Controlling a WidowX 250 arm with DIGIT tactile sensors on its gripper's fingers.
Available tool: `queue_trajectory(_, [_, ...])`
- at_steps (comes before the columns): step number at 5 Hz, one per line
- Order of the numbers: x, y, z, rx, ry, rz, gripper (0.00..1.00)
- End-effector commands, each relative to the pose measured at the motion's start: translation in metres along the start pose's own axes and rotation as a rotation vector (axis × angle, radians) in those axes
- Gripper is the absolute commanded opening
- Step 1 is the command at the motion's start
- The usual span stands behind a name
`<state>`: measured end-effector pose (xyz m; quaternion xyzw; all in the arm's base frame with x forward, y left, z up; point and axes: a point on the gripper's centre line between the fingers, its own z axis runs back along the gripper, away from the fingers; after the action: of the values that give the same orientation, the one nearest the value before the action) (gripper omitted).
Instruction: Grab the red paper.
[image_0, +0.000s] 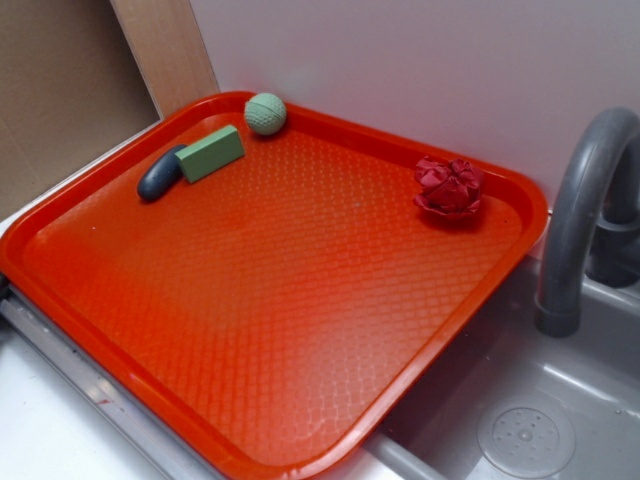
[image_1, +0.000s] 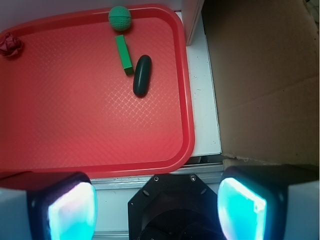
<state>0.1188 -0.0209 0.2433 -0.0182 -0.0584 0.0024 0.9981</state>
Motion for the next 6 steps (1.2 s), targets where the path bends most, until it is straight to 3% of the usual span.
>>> queue_trajectory(1, [0.0,0.0,0.0,0.0,0.0,0.0,1.0])
queue_trajectory(2, [0.017,-0.018,-0.011,0.003,-0.095,0.042,1.0])
queue_trajectory(4, [0.038,-0.088,-0.019,-0.026,-0.255,0.085,1.0])
queue_trajectory(5, [0.054,-0.117,-0.028,-0.102,-0.239,0.135,1.0])
queue_trajectory(6, [0.088,-0.155,-0.05,-0.079,-0.277,0.132,1.0])
